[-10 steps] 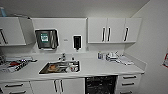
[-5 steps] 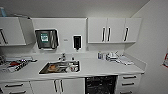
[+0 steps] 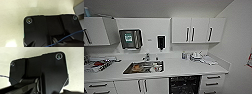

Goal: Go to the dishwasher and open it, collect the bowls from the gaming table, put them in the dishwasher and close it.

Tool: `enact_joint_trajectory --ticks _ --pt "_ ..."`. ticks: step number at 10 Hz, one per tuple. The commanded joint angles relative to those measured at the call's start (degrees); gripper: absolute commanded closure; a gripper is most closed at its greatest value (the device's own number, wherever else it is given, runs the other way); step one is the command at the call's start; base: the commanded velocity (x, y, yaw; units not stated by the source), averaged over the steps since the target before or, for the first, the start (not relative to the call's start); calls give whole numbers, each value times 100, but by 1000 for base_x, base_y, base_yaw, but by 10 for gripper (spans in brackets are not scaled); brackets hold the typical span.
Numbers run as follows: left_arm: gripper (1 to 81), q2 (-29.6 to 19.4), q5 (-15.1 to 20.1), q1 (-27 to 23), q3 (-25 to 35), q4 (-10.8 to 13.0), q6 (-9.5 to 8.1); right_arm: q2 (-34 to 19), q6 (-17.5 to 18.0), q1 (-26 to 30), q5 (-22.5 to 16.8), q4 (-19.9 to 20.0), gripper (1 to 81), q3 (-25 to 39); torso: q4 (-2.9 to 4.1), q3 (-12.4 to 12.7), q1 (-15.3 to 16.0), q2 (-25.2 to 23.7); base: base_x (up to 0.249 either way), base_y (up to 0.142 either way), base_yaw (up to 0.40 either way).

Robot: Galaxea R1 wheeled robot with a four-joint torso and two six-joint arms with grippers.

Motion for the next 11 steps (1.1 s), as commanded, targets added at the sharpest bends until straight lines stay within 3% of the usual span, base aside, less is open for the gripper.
enact_joint_trajectory --ticks 1,11 --pt "10 0 262 -368 -17 -19 25 44 -24 372 -316 -53 10 -16 0 0 0 0 0 0 0" --pt "10 -316 306 -376 403 -63 7 44 -32 363 -307 -53 10 -7 0 0 0 0 0 0 0"
